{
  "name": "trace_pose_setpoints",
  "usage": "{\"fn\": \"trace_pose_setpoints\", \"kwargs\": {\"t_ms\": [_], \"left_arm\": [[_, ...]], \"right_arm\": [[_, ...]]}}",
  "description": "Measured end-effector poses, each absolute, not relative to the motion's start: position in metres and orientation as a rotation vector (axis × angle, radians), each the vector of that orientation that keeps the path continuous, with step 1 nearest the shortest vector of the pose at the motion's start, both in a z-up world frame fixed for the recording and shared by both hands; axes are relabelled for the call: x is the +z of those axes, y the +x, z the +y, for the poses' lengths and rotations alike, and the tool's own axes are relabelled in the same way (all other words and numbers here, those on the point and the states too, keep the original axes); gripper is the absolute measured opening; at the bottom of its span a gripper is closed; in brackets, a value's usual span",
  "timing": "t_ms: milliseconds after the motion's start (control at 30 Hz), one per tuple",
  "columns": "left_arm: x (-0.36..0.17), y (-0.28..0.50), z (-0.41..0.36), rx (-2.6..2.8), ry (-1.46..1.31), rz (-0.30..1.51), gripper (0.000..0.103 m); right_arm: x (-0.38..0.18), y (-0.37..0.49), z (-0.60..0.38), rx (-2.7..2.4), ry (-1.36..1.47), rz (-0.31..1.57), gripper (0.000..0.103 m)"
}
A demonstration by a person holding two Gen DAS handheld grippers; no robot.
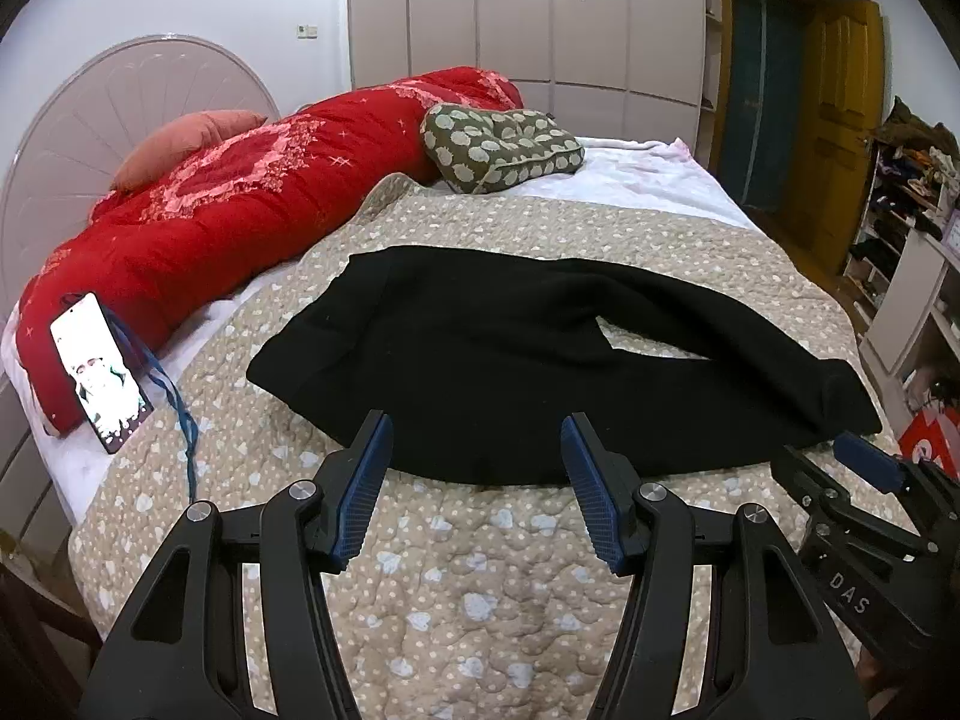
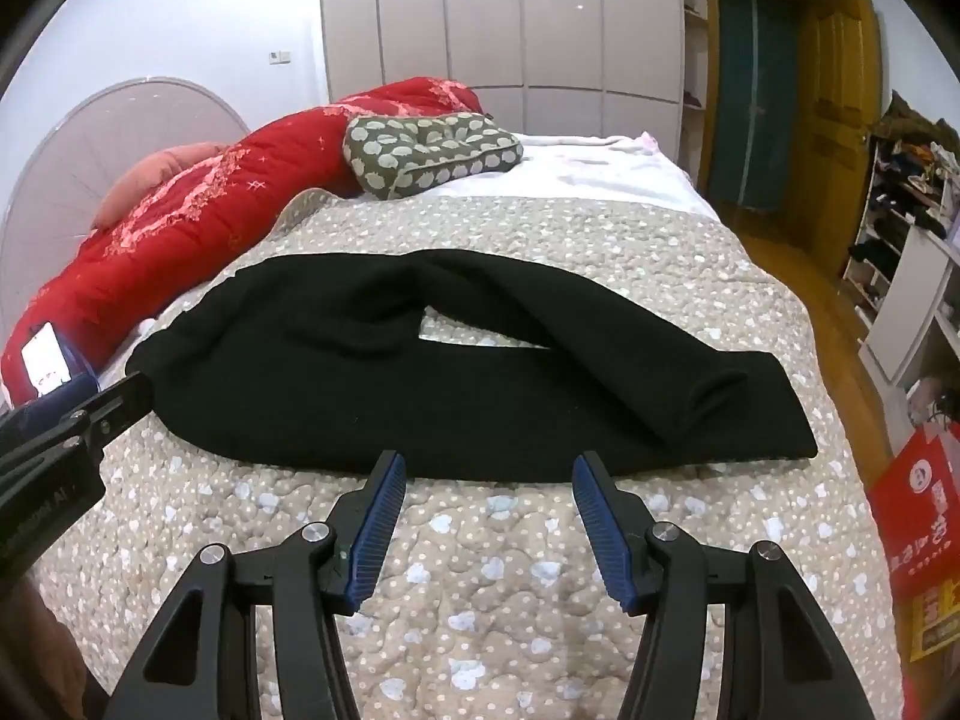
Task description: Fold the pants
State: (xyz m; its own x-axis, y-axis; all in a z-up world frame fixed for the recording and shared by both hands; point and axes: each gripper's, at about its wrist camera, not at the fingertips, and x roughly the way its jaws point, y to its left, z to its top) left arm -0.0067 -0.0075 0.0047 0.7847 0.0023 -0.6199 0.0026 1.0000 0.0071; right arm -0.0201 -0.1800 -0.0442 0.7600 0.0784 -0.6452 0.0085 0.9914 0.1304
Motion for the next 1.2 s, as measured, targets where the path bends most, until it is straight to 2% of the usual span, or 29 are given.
{"fn": "trace_pose_setpoints", "kwargs": {"t_ms": [1200], "left_arm": [[-0.012,-0.002,-0.018,-0.046,0.007,0.693,0.059]], "right_arm": [[-0.057,-0.009,-0.189,-0.016,0.171,0.739,0.056]]}}
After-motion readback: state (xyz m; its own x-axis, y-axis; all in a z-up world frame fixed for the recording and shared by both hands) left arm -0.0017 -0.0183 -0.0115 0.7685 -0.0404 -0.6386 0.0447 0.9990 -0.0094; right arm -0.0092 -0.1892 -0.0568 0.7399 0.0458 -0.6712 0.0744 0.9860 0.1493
